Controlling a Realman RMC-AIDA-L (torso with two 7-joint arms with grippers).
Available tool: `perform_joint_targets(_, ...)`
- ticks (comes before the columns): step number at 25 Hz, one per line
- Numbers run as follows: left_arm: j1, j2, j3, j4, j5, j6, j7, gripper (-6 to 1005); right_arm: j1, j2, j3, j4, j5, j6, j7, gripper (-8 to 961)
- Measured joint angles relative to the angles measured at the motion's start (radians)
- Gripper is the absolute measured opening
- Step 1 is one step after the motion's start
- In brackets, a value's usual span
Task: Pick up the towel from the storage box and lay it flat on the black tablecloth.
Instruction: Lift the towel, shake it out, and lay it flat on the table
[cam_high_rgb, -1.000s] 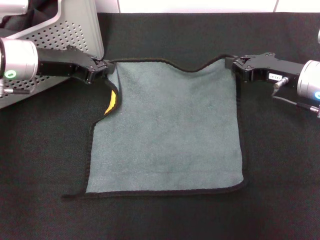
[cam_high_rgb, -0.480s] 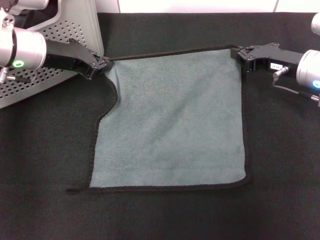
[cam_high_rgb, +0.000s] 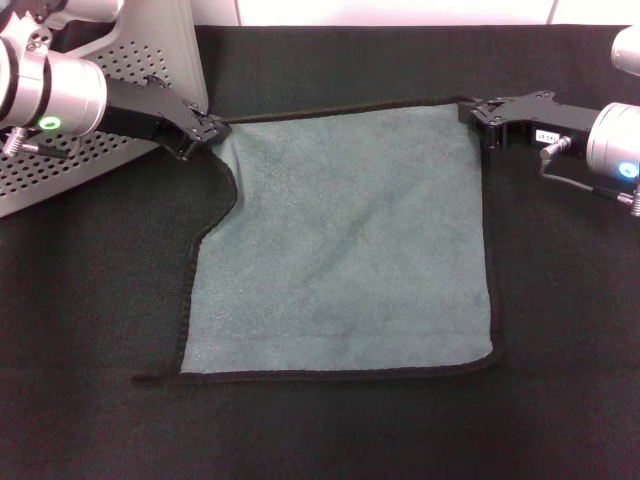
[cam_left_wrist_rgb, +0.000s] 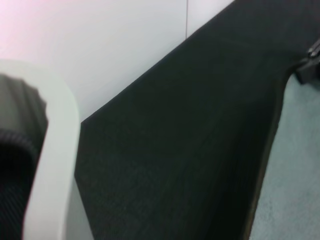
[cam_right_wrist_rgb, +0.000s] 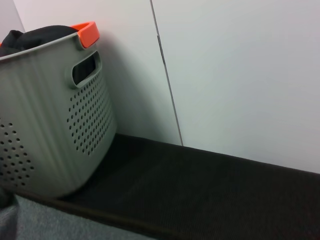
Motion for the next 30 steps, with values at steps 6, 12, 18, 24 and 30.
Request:
perform_joint_targets(6,-0.001,-0.041,0.023,0.089,0.113,-0.02,-0.009,27,0.0,0.001,0.0,0.007,0.0,0.0,-0.001,40)
perform_joint_targets(12,-0.018,-0.052,0.112,0.116,0.171,-0.029,-0.036,27,0.001,0.001,0.0,0.01,0.0,0.0,-0.003,40)
perform_joint_targets(18,-0.037,-0.05,0.156,0.139,0.191,-0.026,-0.041,28,0.001,0.001,0.0,0.011,0.0,0.0,-0.005,41)
perform_joint_targets(24,-0.068,-0.052,0.181,0.164,0.258,-0.025,-0.053,28,0.0,0.001,0.0,0.012,0.0,0.0,-0.005,42)
perform_joint_targets(30,-0.08,-0.063,0.182,0.16,0.288,-0.025,-0.054,29,0.0,0.002,0.0,0.012,0.0,0.003,-0.004,43)
